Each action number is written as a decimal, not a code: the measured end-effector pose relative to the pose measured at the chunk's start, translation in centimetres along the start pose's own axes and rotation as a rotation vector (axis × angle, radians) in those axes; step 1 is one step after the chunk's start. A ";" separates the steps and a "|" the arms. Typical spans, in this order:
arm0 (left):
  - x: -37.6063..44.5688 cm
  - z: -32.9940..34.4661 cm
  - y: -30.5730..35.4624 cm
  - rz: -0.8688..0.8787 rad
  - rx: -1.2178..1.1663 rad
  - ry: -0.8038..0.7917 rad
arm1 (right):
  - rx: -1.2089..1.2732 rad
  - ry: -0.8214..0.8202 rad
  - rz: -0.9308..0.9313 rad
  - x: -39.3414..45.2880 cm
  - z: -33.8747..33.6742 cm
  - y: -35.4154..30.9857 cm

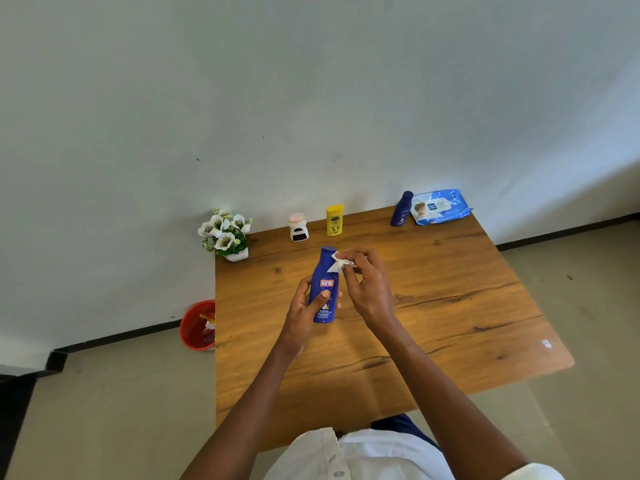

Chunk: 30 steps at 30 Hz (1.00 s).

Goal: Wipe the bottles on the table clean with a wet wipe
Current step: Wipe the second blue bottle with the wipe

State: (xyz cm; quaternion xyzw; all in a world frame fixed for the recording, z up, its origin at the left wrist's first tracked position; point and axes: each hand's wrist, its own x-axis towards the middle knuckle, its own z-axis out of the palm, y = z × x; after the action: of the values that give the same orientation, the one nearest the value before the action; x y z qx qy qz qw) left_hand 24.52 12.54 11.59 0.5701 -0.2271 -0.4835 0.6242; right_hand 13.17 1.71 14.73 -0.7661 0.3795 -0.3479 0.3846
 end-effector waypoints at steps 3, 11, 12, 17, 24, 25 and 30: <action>-0.1 0.3 0.1 0.004 -0.023 0.001 | -0.025 0.024 0.012 -0.1 0.0 -0.1; -0.2 0.6 0.5 -0.032 -0.138 -0.032 | 0.048 0.034 -0.010 -0.4 0.1 -1.0; -0.2 0.6 0.8 -0.034 -0.167 -0.033 | 0.034 0.026 -0.062 -0.5 0.2 -1.1; 0.0 -0.1 1.1 -0.037 -0.265 -0.040 | -0.010 -0.024 -0.298 -0.9 0.6 -1.6; -0.2 -1.2 1.6 -0.131 -0.424 -0.019 | 0.384 0.026 0.107 -1.1 -0.3 -1.2; -0.2 -1.3 1.6 -0.135 -0.439 -0.015 | 0.452 0.040 0.194 -1.0 -0.4 -1.2; -0.5 -1.6 1.5 -0.198 -0.529 -0.075 | 0.815 0.118 0.462 0.2 -0.6 -1.1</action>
State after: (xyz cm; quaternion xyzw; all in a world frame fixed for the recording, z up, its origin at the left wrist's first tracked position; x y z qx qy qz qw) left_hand 26.20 13.62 12.74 0.3884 -0.0592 -0.6055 0.6921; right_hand 13.05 1.81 15.99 -0.4273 0.3938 -0.4169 0.6990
